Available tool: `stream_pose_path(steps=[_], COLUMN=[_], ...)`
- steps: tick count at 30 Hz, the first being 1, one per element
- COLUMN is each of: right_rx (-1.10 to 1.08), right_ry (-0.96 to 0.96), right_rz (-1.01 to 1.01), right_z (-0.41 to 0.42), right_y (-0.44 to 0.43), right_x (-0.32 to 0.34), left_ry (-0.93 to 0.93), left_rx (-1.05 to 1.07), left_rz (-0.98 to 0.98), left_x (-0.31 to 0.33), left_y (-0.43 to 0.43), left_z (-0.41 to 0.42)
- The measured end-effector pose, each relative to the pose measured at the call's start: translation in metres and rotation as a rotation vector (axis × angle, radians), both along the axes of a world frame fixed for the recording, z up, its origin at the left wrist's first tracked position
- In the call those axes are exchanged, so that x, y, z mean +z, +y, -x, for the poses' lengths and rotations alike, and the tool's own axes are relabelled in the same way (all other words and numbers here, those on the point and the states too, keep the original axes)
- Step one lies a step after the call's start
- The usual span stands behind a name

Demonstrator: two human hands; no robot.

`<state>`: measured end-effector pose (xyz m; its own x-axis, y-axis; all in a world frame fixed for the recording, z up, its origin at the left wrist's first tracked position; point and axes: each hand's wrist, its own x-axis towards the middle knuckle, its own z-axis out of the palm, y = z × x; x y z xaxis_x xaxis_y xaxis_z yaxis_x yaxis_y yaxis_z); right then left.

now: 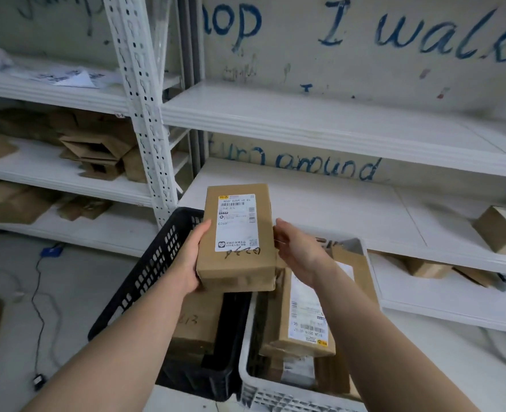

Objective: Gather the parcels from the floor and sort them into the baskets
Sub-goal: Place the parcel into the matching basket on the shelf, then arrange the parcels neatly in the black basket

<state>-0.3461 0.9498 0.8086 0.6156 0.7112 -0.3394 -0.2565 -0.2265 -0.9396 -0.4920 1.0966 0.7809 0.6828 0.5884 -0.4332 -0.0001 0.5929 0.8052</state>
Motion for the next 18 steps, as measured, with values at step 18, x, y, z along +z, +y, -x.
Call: stream_pose_path(steps=[18], right_rx=[-0.271], right_ry=[0.371], right_rz=[0.471], right_z=[0.098], right_y=[0.137], right_x=[-0.156], left_ry=[0.713], left_rx=[-0.628], left_rz=[-0.243], left_x=[-0.124], left_y=[0.152], left_z=[0.079])
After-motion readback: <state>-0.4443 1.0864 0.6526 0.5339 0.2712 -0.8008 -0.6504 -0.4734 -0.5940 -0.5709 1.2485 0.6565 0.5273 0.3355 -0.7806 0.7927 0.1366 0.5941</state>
